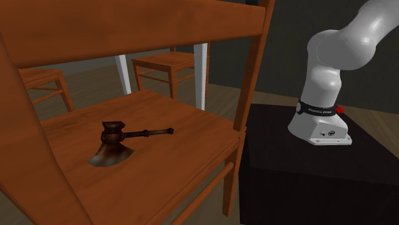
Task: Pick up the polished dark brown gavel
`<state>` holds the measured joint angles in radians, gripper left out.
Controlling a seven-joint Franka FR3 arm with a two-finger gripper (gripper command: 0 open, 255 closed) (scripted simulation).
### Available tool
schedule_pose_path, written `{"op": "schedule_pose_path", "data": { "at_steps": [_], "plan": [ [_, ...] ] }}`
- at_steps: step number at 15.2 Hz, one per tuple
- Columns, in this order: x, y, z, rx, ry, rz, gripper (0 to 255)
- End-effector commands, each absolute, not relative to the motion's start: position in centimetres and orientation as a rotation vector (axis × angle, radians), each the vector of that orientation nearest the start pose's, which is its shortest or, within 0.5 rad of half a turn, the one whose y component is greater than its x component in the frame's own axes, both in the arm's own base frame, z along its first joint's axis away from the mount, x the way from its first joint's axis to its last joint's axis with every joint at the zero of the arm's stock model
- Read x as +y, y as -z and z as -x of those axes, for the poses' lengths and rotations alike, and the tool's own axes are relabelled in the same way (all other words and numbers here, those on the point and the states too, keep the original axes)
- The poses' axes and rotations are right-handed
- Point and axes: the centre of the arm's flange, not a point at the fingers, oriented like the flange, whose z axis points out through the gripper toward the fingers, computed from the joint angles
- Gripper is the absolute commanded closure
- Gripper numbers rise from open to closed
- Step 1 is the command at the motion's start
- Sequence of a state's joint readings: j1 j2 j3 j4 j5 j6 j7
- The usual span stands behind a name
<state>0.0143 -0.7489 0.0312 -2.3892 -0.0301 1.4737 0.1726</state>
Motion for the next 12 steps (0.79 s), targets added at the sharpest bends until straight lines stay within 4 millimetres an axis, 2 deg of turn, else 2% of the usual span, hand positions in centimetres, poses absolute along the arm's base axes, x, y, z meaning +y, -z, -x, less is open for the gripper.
{"op": "schedule_pose_path", "data": {
  "at_steps": [1,6,12],
  "plan": [
    [1.3,-55.6,-30.3,0.220,-0.257,3.192,0],
    [3.9,-52.4,-35.0,-0.003,-0.223,3.196,0],
    [7.9,-48.7,-40.2,-0.268,-0.180,3.179,0]
  ]
}}
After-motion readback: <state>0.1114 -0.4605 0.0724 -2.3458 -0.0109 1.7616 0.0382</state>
